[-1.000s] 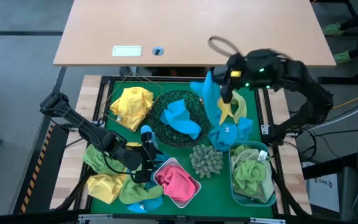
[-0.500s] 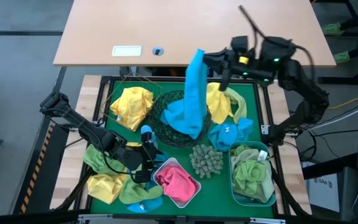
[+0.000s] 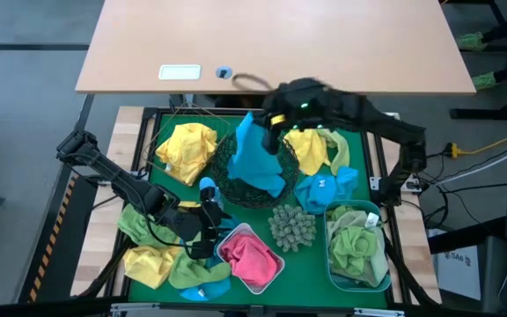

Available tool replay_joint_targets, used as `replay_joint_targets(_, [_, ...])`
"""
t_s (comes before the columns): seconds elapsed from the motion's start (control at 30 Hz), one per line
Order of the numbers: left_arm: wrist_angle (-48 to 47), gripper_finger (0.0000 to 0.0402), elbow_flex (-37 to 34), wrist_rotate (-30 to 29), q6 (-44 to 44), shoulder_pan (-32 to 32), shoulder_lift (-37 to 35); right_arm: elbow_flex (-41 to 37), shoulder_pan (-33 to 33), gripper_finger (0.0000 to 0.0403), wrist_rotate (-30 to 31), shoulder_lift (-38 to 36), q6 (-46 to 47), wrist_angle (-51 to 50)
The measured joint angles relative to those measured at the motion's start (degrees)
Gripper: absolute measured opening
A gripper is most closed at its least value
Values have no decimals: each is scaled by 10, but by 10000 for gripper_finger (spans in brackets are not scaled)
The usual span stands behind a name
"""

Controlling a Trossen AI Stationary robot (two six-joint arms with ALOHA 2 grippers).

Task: Sort microfiber towel by color & place in baskets
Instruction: Put the blue microfiber cloth into the circular wire basket

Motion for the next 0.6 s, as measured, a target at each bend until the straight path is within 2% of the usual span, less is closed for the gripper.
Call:
replay_joint_targets(0.2, [0,137,0,0,0,0,0,-67,8,2,4,33,-12,-57])
replay_joint_targets(0.43, [1,137,0,0,0,-2,0,-222,16,2,-10,33,-11,-26])
replay_joint_targets(0.6, [1,137,0,0,-1,-2,0,-321,15,2,-33,33,-11,35])
